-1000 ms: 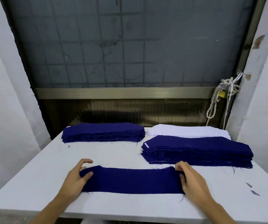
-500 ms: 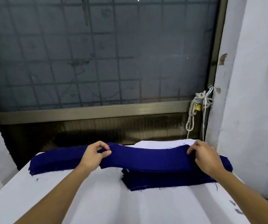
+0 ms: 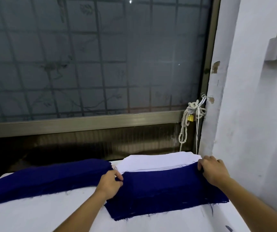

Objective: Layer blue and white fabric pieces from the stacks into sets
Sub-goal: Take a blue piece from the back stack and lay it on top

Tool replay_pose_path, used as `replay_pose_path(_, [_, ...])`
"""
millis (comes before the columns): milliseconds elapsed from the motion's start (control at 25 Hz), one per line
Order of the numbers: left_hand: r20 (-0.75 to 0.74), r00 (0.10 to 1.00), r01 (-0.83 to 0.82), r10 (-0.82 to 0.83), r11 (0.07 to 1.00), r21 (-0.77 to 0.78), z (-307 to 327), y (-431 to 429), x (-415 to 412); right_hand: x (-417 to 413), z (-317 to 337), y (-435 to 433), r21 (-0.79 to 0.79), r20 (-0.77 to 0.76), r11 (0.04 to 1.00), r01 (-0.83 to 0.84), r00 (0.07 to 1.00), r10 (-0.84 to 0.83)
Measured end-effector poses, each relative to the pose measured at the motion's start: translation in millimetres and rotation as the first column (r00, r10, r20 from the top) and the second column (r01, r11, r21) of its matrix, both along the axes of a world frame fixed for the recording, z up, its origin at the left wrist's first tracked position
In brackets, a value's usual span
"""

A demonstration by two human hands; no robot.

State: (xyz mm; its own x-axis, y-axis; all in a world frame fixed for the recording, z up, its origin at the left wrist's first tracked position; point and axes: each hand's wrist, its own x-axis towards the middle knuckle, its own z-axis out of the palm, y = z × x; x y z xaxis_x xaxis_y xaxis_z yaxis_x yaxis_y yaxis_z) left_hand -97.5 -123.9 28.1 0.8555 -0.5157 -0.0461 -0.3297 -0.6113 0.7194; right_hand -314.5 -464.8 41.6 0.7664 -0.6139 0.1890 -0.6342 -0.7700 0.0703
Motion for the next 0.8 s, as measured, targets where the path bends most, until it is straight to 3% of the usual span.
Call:
replay_pose_path(160, [-0.043,0.999,0.016,-0.015,0.999,0.035,-9.5,8.2,7.5,-7.7,-20.0,-3.0,0.02,0.032,1.0,0.011,0.999,-0.011])
replay_pose_path(360, [-0.077,0.996,0.052,-0.047,0.996,0.068,-2.3,26.4,22.9,-3.1,-28.1,-0.6,-0.077,0.128,0.997,0.023,0.992,-0.013])
replay_pose_path(560, [0.083,0.996,-0.041,0.042,0.999,-0.014,22.0,51.5,52.8,49.5,-0.9,52.1,0.151,0.393,0.975,-0.164,0.915,0.093])
replay_pose_path(800, [0.196,0.973,-0.111,0.118,0.993,-0.046,38.1,95.6,101.2,141.7,18.6,142.8,0.426,0.502,0.826,-0.37,0.856,0.125])
